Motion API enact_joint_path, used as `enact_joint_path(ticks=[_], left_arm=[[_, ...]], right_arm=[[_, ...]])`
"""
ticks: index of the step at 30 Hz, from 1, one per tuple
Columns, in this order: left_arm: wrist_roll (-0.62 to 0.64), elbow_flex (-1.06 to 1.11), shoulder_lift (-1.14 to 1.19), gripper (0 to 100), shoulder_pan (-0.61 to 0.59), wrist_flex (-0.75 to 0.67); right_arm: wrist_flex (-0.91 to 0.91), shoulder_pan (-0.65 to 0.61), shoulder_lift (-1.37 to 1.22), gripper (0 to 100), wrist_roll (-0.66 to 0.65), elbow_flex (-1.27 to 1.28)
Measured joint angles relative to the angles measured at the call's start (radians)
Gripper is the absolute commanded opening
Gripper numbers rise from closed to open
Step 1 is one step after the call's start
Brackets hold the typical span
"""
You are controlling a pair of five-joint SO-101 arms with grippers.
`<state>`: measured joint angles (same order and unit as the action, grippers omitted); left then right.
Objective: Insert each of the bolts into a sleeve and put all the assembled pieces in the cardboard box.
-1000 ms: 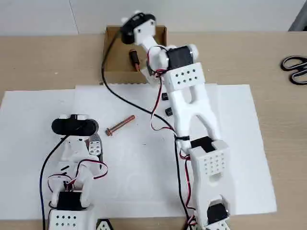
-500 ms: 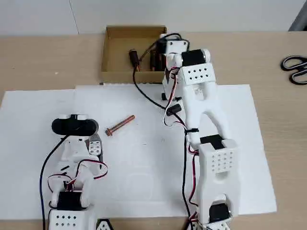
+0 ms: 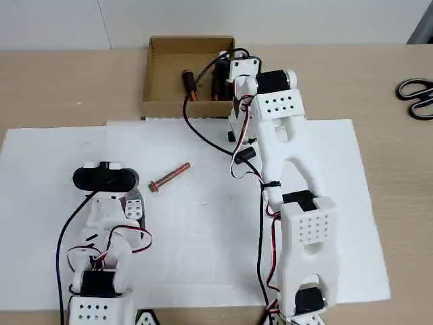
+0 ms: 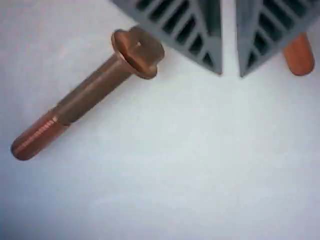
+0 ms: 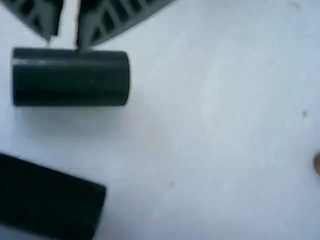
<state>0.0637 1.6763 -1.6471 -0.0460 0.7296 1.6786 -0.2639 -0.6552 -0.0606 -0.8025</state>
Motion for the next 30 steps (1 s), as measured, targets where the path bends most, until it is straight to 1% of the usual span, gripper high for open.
enact_joint_path(ticks=[3,8,13,18,19,21,22,25,27,30], left_arm=[[0.000,0.000,0.000,1,0.000,0.000],[0.000,0.000,0.000,1,0.000,0.000],[0.000,0.000,0.000,1,0.000,0.000],[0.000,0.000,0.000,1,0.000,0.000],[0.000,0.000,0.000,1,0.000,0.000],[0.000,0.000,0.000,1,0.000,0.000],[0.000,0.000,0.000,1,0.000,0.000],[0.000,0.000,0.000,1,0.000,0.000],[0.000,0.000,0.000,1,0.000,0.000],[0.000,0.000,0.000,1,0.000,0.000]], right_arm=[[0.000,-0.014,0.000,2.3,0.118,0.000],[0.000,-0.035,0.000,2.3,0.377,0.000],[0.000,-0.058,0.000,1.8,0.562,0.002],[0.000,-0.055,0.000,2.2,0.850,0.002],[0.000,-0.057,0.000,2.3,0.888,0.002],[0.000,-0.069,0.000,4.5,0.911,0.002],[0.000,-0.078,0.000,7.2,0.918,0.002],[0.000,-0.095,0.000,19.5,0.927,0.002],[0.000,-0.097,-0.015,25.6,0.928,0.002],[0.000,-0.098,-0.034,25.8,0.928,0.003]])
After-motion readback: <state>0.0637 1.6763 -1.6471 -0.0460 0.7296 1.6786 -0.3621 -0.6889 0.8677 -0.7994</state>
